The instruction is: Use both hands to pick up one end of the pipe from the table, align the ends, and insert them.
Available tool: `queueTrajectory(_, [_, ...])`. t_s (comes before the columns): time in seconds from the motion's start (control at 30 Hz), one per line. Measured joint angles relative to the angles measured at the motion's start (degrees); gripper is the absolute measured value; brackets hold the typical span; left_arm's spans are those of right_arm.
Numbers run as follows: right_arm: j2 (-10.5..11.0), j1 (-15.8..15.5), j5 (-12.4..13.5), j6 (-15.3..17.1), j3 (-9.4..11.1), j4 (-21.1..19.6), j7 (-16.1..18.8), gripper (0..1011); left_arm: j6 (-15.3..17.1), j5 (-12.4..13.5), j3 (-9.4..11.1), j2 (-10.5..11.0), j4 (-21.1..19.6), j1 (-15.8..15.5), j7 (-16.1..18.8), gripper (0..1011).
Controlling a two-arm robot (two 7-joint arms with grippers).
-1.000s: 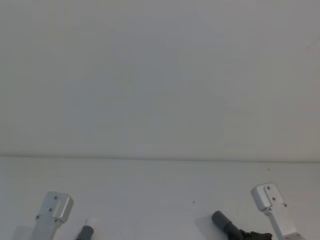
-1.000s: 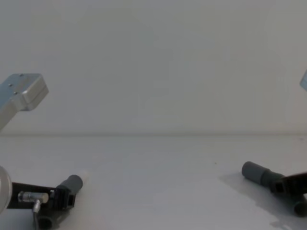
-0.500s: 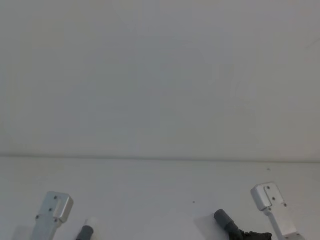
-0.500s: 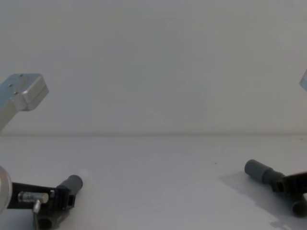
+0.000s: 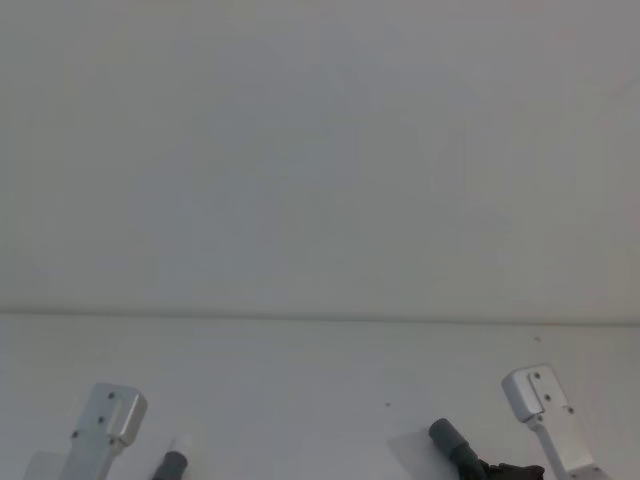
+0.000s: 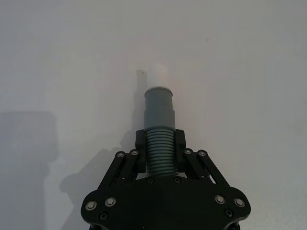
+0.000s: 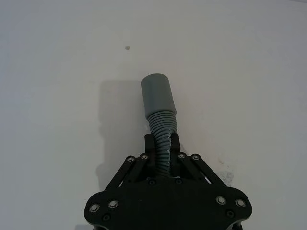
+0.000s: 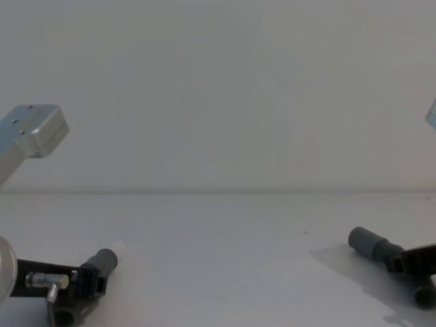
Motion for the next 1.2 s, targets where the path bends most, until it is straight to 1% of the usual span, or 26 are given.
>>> queueTrajectory(0.23, [0.0, 0.0, 0.0, 0.0, 0.0, 0.0, 0.0, 140, 0.0, 0.1, 0.1, 0.1, 0.0, -0.1, -0.2, 304])
queueTrajectory(0.33, [0.1, 0.0, 0.0, -0.1, 0.0, 0.0, 0.1, 137, 0.0, 0.1, 0.4, 0.6, 0.0, -0.3, -0.9, 304])
queueTrajectory(0.5, [1.1, -0.2, -0.2, -1.0, -0.4, -0.3, 1.5, 137, -0.1, 0.2, 1.0, 1.8, -0.2, -0.7, -2.5, 304])
queueTrajectory(0.6, [2.1, -0.4, -0.5, -2.0, -0.8, -0.7, 2.6, 137, -0.8, 0.4, 1.6, 3.2, -0.8, -1.0, -4.2, 304])
queueTrajectory(0.67, [2.6, -0.5, -0.7, -2.7, -0.9, -1.0, 3.2, 137, -1.1, 0.5, 1.7, 3.5, -0.9, -1.0, -4.6, 304])
queueTrajectory(0.77, [4.2, -1.1, -1.1, -4.7, -1.2, -2.0, 4.9, 137, -2.2, 0.8, 2.1, 5.1, -2.0, -1.1, -6.5, 304])
queueTrajectory(0.8, [4.2, -1.1, -1.1, -4.7, -1.2, -2.0, 4.9, 136, -2.4, 0.8, 2.1, 5.5, -2.2, -1.2, -6.8, 304])
queueTrajectory(0.87, [5.7, -1.6, -1.4, -6.4, -1.3, -3.0, 6.3, 132, -3.2, 0.9, 2.3, 6.5, -3.0, -1.2, -8.0, 304])
queueTrajectory(0.97, [6.9, -2.1, -1.6, -7.8, -1.4, -3.8, 7.4, 127, -4.3, 1.1, 2.3, 7.8, -4.1, -1.1, -9.5, 304])
queueTrajectory(1.03, [8.0, -2.6, -1.8, -9.1, -1.4, -4.4, 8.7, 126, -4.8, 1.1, 2.3, 8.5, -4.7, -0.9, -10.2, 304])
queueTrajectory(1.07, [9.0, -3.0, -1.9, -10.0, -1.4, -5.0, 9.5, 126, -5.4, 1.1, 2.3, 9.0, -5.2, -0.8, -11.0, 304])
queueTrajectory(1.1, [9.0, -3.0, -1.9, -10.0, -1.4, -5.0, 9.5, 126, -5.4, 1.1, 2.3, 9.0, -5.2, -0.8, -11.0, 304])
queueTrajectory(1.2, [11.0, -3.8, -2.2, -12.5, -1.4, -6.1, 11.7, 126, -6.8, 1.1, 2.1, 10.5, -6.3, -0.5, -12.7, 304])
